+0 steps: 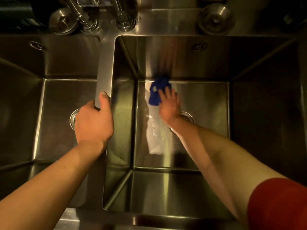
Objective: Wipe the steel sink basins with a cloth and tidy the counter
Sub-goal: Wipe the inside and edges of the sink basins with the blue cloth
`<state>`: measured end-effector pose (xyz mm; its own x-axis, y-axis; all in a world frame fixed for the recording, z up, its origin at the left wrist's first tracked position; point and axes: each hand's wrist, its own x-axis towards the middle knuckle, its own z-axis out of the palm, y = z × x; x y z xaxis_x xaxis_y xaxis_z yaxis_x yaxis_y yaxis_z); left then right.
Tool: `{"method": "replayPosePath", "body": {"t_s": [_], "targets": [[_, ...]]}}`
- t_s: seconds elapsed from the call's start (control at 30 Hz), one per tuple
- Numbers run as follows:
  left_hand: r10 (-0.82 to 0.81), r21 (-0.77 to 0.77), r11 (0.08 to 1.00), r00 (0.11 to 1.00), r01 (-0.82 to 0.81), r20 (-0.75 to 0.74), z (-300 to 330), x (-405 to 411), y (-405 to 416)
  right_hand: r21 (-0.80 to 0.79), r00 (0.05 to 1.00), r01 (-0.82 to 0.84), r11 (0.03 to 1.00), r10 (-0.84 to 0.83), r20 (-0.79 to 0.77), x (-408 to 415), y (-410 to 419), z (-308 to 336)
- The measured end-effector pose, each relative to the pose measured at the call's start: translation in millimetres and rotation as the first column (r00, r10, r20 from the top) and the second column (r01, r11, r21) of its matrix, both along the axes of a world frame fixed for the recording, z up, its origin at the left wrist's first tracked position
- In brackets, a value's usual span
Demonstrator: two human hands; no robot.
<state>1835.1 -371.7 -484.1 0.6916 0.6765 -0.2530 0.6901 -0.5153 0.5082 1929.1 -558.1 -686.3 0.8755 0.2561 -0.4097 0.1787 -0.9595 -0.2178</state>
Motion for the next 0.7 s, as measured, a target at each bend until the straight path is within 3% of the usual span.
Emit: {"method": "replayPosePath", "body": {"t_s": [0.1,0.2,0.3,0.37,0.47,0.53,0.63,0.7], "targets": [[-0.009,0.003,1.000,1.000,0.009,0.001,-1,0,1,0.021,0.934,-0.354,0.935,0.355,-0.038,-45,11,-5],[-0.024,0.007,1.000,1.000,0.024,-0.013,-1,1,2,0.036,0.751,-0.653,0.756,0.653,-0.100,-108,-37,-12],[-0.016,-0.007,1.000,0.999,0.016,-0.029,0,1,1,0.172,0.605,-0.767,0.618,0.786,-0.124,-145,-128,-11],[-0.013,-0.006,1.000,0.999,0.013,-0.039,1,1,1,0.126,0.638,-0.762,0.635,0.770,-0.022,-148,-183,-6],[-0.014,-0.006,1.000,0.999,0.014,-0.039,3,1,1,0.028,0.808,-0.582,0.813,0.582,-0.088,-126,-232,-8],[-0.021,-0.017,1.000,0.999,0.020,-0.042,4,1,0,-0.084,0.967,-0.227,0.970,0.214,-0.141,-109,-233,-7],[-0.012,-0.020,1.000,0.999,0.011,-0.031,4,1,-1,-0.167,0.967,0.246,0.955,-0.253,-0.023,-75,-199,-6],[-0.004,-0.014,1.000,1.000,0.004,-0.017,3,2,-1,-0.127,0.934,0.354,0.926,-0.356,0.009,-42,-158,-3]]}}
